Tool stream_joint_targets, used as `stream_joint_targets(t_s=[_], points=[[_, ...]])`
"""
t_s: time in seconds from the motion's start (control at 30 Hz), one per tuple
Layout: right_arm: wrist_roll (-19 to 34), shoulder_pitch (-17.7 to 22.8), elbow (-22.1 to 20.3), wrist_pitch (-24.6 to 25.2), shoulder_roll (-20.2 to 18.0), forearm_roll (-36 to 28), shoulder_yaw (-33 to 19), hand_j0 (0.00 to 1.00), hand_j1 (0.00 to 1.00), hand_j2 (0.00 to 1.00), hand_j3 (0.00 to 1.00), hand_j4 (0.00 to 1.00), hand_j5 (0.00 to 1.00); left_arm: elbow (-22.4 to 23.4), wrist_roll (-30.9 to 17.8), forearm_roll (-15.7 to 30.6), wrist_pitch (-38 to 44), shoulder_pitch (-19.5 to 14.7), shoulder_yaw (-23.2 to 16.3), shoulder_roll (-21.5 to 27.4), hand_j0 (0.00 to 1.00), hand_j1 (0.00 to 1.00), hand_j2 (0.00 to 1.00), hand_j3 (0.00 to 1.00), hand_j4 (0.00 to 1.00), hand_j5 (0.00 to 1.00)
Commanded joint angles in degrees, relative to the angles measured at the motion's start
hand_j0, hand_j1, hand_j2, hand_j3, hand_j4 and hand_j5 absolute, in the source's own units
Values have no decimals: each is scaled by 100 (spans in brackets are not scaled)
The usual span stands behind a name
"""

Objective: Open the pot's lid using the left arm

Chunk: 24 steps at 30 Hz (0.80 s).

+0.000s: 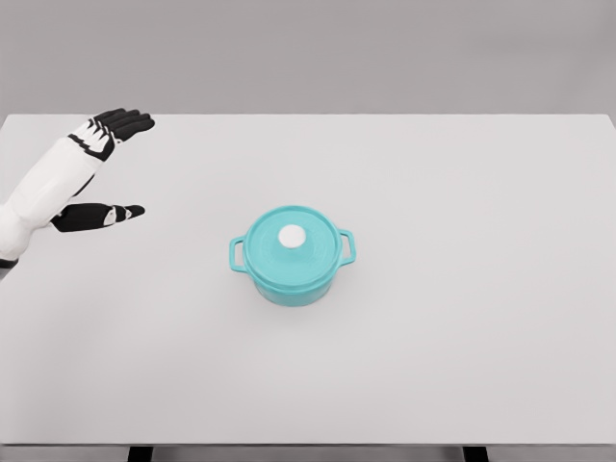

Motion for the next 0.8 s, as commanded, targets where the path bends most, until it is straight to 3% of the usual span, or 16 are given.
stream_joint_targets(t_s=[0.0,0.2,0.33,0.43,0.5,0.6,0.77], points=[[-12,0,-48,-13,0,6,-28,100,100,100,100,100,100,0,4,30,0,0,5,4,100,100,100,100,100,100],[14,9,-4,5,0,7,-10,100,100,100,100,100,100,8,4,-454,0,-132,-3,-181,100,100,100,100,100,100],[14,9,14,5,0,-2,16,100,100,100,100,100,100,70,4,-1279,0,-299,-47,-392,100,100,100,100,100,100],[14,9,14,5,0,7,16,100,100,100,100,100,100,114,4,-1640,0,-395,-82,-392,100,100,100,100,100,100],[14,9,14,5,0,7,16,100,100,100,100,100,100,412,4,-1676,0,-720,-442,-330,100,100,100,100,100,100],[14,9,14,5,0,7,16,100,100,100,100,100,100,1466,4,-1667,0,-1353,-934,-208,100,100,100,100,100,100],[14,9,14,5,0,7,16,100,100,100,100,100,100,1617,4,-1684,0,-1977,-1761,381,100,100,100,100,100,100]])
